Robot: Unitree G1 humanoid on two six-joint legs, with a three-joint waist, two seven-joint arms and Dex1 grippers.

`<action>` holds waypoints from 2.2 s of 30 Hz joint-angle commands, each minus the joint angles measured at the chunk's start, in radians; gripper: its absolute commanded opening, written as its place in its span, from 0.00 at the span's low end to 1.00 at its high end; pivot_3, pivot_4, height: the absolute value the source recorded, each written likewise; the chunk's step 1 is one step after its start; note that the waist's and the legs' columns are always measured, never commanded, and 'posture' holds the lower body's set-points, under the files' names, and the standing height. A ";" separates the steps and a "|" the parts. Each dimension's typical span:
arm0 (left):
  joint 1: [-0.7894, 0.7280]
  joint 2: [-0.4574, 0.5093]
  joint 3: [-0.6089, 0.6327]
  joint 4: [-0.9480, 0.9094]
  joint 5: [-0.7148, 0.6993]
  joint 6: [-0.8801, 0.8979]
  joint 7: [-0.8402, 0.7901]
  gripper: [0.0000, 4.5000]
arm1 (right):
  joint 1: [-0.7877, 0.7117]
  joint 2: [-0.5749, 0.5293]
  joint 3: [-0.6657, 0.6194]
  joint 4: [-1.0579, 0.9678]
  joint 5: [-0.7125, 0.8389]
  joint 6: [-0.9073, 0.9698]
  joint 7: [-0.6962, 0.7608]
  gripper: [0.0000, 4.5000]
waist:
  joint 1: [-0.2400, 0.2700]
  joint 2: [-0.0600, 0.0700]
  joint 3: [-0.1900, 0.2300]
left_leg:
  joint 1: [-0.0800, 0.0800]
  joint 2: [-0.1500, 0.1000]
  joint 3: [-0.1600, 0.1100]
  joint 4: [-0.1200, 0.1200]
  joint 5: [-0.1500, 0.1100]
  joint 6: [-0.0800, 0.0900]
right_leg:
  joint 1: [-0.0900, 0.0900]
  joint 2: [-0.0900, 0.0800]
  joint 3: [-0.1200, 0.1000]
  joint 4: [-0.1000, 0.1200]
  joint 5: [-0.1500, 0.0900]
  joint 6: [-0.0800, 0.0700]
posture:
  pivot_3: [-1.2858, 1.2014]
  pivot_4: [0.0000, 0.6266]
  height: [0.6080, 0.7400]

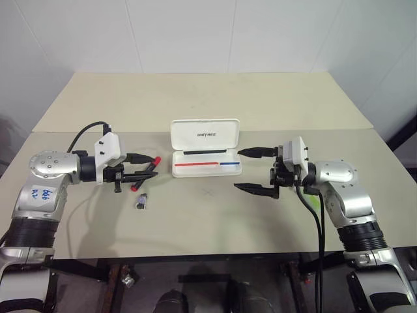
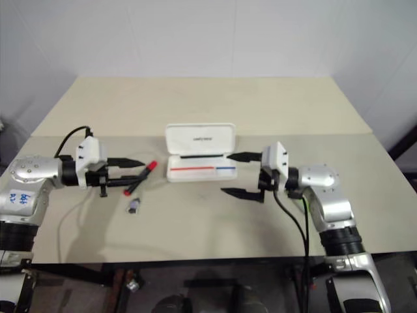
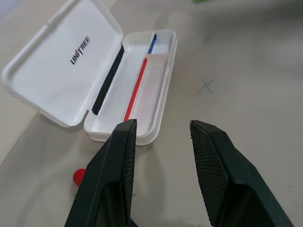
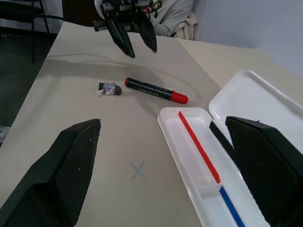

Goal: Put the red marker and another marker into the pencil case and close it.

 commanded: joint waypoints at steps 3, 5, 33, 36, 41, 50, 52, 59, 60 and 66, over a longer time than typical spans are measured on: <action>-0.152 -0.062 -0.098 0.157 0.104 -0.078 -0.030 0.41 | -0.013 -0.010 -0.025 -0.019 0.007 -0.013 -0.007 1.00 | -0.001 0.000 0.000 | 0.000 0.000 0.000 0.000 0.000 0.000 | 0.000 0.000 0.000 0.000 0.000 0.000 | 0.52 0.24 1.00; -0.206 -0.091 -0.131 0.234 0.139 -0.104 -0.039 0.41 | -0.009 -0.008 -0.027 -0.027 0.007 -0.011 -0.015 1.00 | -0.001 0.000 0.000 | 0.000 0.000 0.001 0.000 0.000 0.000 | 0.000 0.001 0.000 0.000 0.000 0.000 | 0.52 0.24 1.00; -0.479 -0.278 -0.278 0.784 0.446 -0.334 -0.001 0.41 | 0.084 -0.026 -0.065 -0.173 0.029 0.022 -0.145 1.00 | -0.003 0.000 0.000 | 0.000 0.001 0.002 0.001 0.000 0.000 | -0.001 0.003 0.002 -0.001 0.000 0.001 | 0.52 0.24 1.00; -0.482 -0.284 -0.279 0.794 0.465 -0.330 0.017 0.28 | 0.078 -0.027 -0.067 -0.172 0.030 0.022 -0.145 1.00 | -0.003 0.000 0.000 | 0.000 0.001 0.002 0.001 0.000 0.000 | -0.001 0.003 0.002 -0.001 0.000 0.001 | 0.52 0.24 1.00; -0.474 -0.293 -0.280 0.798 0.478 -0.332 0.026 0.01 | 0.073 -0.028 -0.072 -0.166 0.027 0.020 -0.140 1.00 | -0.002 0.000 0.000 | 0.001 0.001 0.002 0.002 0.000 0.000 | 0.000 0.003 0.002 0.000 0.000 0.001 | 0.52 0.24 1.00; -0.476 -0.293 -0.265 0.754 0.463 -0.358 0.008 0.01 | 0.066 -0.038 -0.074 -0.136 0.026 0.011 -0.124 1.00 | -0.003 0.000 0.000 | 0.002 0.001 0.002 0.002 0.001 -0.001 | 0.000 0.002 0.003 0.001 0.000 0.000 | 0.52 0.24 1.00; -0.474 -0.288 -0.261 0.713 0.451 -0.372 -0.010 0.01 | 0.064 -0.041 -0.075 -0.126 0.025 0.010 -0.118 1.00 | -0.003 0.000 0.000 | 0.002 0.001 0.002 0.002 0.001 -0.001 | 0.000 0.002 0.002 0.002 0.001 0.000 | 0.52 0.24 1.00; -0.370 -0.264 -0.253 0.425 0.385 -0.304 -0.116 0.01 | 0.082 -0.082 -0.088 -0.126 0.033 0.024 -0.092 1.00 | -0.002 0.000 0.000 | -0.001 0.001 0.002 0.002 0.000 0.000 | -0.001 0.002 0.002 0.000 0.000 0.001 | 0.52 0.24 1.00; -0.345 -0.260 -0.254 0.368 0.378 -0.275 -0.123 0.01 | 0.091 -0.094 -0.091 -0.130 0.033 0.026 -0.085 1.00 | -0.002 0.000 0.000 | -0.001 0.001 0.002 0.002 0.000 0.000 | -0.001 0.003 0.002 -0.001 0.000 0.001 | 0.52 0.24 1.00; -0.209 -0.247 -0.268 0.048 0.363 -0.054 -0.136 0.01 | 0.182 -0.181 -0.138 -0.178 0.057 0.055 -0.064 1.00 | 0.001 0.000 0.000 | -0.001 0.001 0.002 0.002 0.000 0.000 | -0.001 0.003 0.003 -0.001 0.000 0.001 | 0.52 0.24 1.00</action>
